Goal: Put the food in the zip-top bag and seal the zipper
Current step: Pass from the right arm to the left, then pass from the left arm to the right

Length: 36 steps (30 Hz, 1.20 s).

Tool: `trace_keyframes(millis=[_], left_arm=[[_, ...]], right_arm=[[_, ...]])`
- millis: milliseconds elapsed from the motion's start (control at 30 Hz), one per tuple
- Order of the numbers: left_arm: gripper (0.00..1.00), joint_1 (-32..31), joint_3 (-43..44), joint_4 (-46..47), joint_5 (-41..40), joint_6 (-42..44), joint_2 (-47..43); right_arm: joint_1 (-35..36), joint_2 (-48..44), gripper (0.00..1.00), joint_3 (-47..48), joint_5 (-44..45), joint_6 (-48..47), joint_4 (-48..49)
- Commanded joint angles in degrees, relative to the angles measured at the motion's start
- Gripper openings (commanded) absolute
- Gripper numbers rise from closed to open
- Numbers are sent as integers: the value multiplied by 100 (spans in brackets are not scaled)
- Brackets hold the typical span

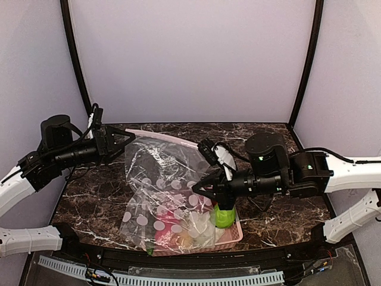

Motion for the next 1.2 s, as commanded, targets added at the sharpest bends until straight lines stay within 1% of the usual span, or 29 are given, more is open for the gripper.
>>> trace_keyframes(millis=[0,67,100,167,267,333,367,400,467,500,533,567,600,633,667,700,733,800,833,867,900,967,1000,1067,1167], left_arm=[[93,-26,73,380,291,-208,117],[87,-26,60,455,320,-232,150],[82,-26,58,475,326,-240,155],[76,-26,43,511,322,-249,167],[71,-30,6,525,282,-248,160],[63,-26,-15,538,290,-256,153],[56,-26,-31,549,304,-256,151],[52,-26,-40,553,313,-257,147],[37,-26,-68,577,340,-236,124],[34,-26,-80,610,384,-215,113],[27,-30,-77,622,415,-143,110],[24,-27,-54,601,469,-70,103],[17,-26,-38,579,484,-36,101],[13,-26,-9,511,499,20,92],[6,-26,2,485,512,44,82],[3,-26,17,437,526,84,57],[1,-26,14,426,539,103,42],[1,-26,-6,409,565,135,6],[1,-26,-14,432,601,164,-33],[1,-26,-49,454,658,178,-46],[1,-26,-66,539,693,208,-94],[1,-26,-142,752,820,231,-189],[1,-26,-193,897,913,242,-225],[1,-26,-239,1084,1054,274,-330],[1,-26,-238,1197,1227,336,-392]], right_arm=[[79,8,0,-23,-259,47,192],[80,3,0,-17,-297,31,192],[74,-1,0,-24,-315,25,193],[78,-1,0,-33,-346,21,192],[78,-19,0,-61,-378,41,196],[78,-24,0,-91,-376,59,213],[79,-31,0,-111,-356,77,223],[76,-36,0,-126,-322,93,237],[78,-82,0,-143,-248,142,247],[80,-108,0,-151,-176,176,261],[80,-153,0,-180,-126,227,262],[79,-208,3,-219,22,271,285],[78,-276,6,-267,101,320,325],[80,-352,13,-337,182,379,375],[73,-433,20,-407,275,429,426],[70,-510,27,-490,341,483,475],[62,-625,35,-576,405,535,514],[43,-778,56,-694,597,674,539],[24,-854,65,-745,740,764,526],[-12,-945,78,-792,876,878,499],[-52,-1050,86,-857,1006,992,466],[-196,-1267,95,-987,1115,1178,456],[-296,-1364,98,-1045,1106,1271,449],[-541,-1588,99,-1189,1009,1481,431],[-979,-1789,99,-1356,619,1647,425]])
